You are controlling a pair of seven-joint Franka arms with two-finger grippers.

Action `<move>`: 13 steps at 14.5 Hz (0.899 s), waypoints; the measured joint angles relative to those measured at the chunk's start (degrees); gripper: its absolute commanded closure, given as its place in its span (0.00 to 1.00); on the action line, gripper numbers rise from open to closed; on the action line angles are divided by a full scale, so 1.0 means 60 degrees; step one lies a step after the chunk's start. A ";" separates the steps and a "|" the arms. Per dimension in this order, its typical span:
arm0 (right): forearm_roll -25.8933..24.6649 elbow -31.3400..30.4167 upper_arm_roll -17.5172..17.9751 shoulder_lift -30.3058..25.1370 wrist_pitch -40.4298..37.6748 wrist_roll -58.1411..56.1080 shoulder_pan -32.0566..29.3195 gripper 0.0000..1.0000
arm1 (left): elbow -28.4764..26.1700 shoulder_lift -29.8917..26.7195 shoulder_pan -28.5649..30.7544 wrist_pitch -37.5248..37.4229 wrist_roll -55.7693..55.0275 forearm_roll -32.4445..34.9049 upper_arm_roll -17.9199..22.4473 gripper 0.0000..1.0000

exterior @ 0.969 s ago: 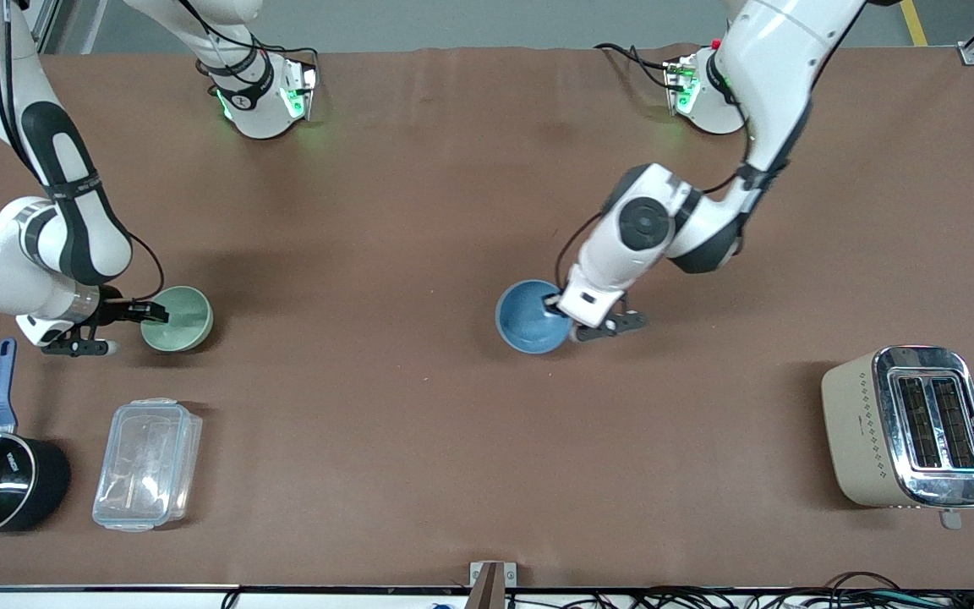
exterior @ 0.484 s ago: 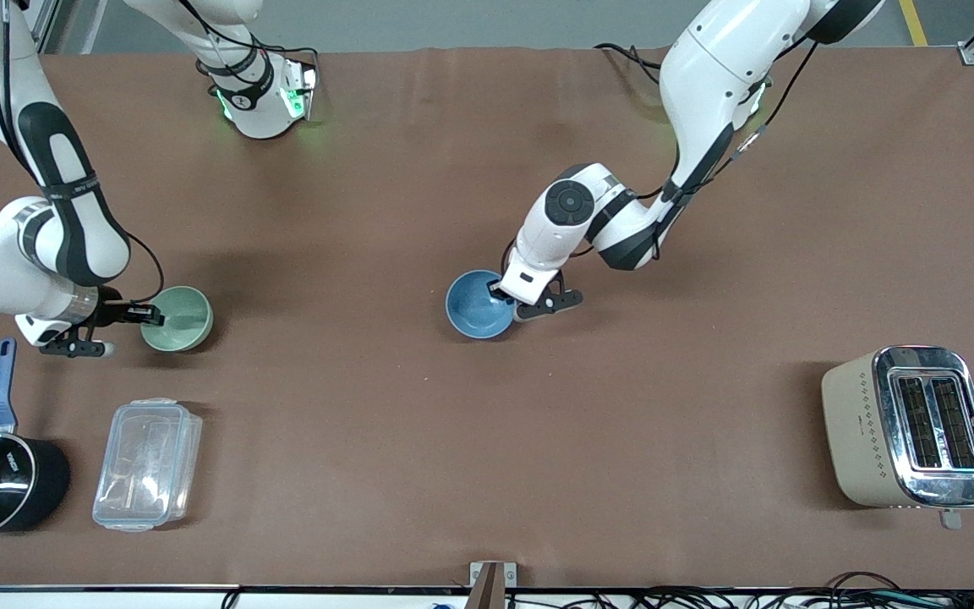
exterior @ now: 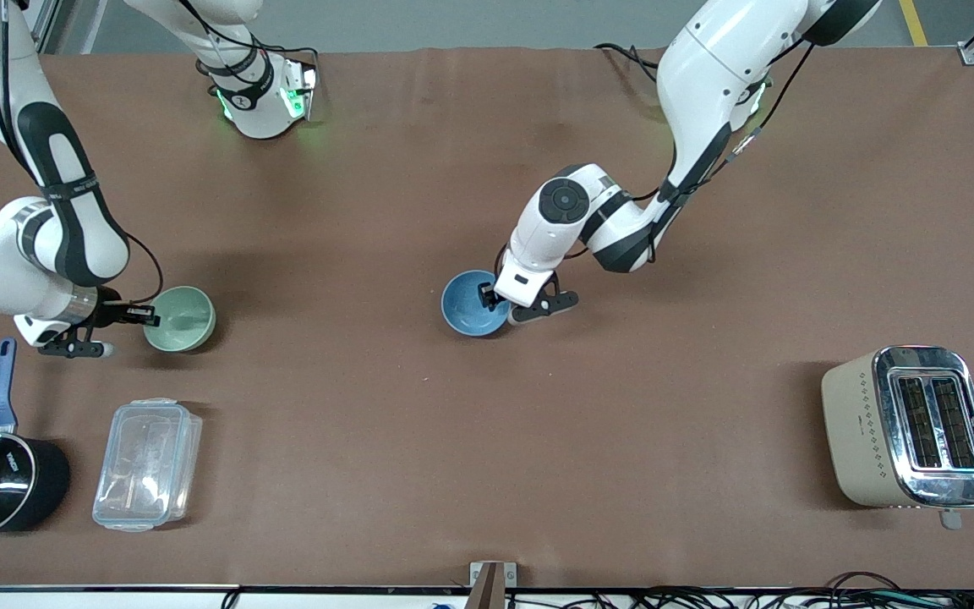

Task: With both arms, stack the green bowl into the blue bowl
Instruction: 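Release the blue bowl with the left gripper while the right gripper lifts green, then carry the green bowl toward the blue bowl while the left gripper retracts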

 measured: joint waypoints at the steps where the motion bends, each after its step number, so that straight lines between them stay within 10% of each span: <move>1: 0.0010 0.0021 0.0000 -0.0020 -0.0033 -0.0005 0.0000 0.98 | 0.0279 -0.0290 0.0167 -0.0753 0.0071 0.0173 0.0006 0.00; 6: 0.0023 0.0316 0.0014 -0.0019 -0.0553 0.0008 0.0004 0.98 | 0.2326 -0.1936 0.1142 -0.5342 0.1551 0.0307 0.0011 0.00; 13: 0.0930 0.2530 0.0238 -0.0338 -0.3913 0.2215 0.0817 0.98 | 0.2879 -0.3286 0.2826 -0.7155 0.4494 0.0309 0.0015 0.00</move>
